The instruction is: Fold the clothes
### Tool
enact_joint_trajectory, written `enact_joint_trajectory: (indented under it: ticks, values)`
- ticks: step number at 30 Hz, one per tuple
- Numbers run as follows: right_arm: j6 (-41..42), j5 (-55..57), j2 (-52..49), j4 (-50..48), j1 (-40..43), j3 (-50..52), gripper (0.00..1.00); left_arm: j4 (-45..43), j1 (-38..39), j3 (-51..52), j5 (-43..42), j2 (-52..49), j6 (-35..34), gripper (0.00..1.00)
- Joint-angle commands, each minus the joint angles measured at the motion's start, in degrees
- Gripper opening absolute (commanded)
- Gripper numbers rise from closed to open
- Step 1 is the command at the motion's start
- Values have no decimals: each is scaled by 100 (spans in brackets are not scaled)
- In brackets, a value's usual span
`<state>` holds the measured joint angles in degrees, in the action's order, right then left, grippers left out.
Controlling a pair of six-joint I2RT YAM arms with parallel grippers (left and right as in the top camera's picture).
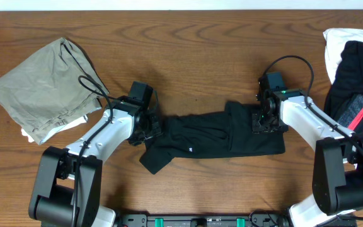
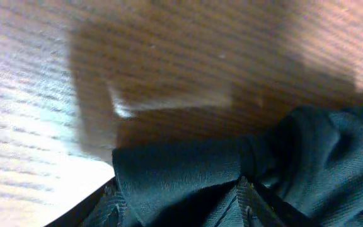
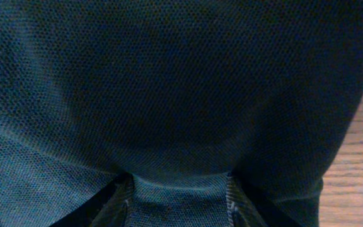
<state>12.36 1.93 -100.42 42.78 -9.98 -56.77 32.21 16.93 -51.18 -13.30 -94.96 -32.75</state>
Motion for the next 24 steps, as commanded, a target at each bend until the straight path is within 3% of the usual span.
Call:
enact_joint_trajectory:
  ticks: [1, 12, 16, 19, 24]
  values:
    - [-85, -90, -96, 92, -15, 184, 48, -81, -20, 39, -109, -52, -35, 59]
    - [-87, -87, -96, 157, -15, 184, 49, -133, -20, 39, 44, -55, -35, 59]
    - [-87, -87, -96, 160, -15, 184, 50, -133, -20, 39, 44, -55, -35, 39]
    - [-87, -87, -96, 162, -15, 184, 50, -151, -20, 39, 44, -55, -35, 15]
    - [-87, -87, -96, 181, -15, 184, 50, -170, -22, 39, 214, -55, -35, 6]
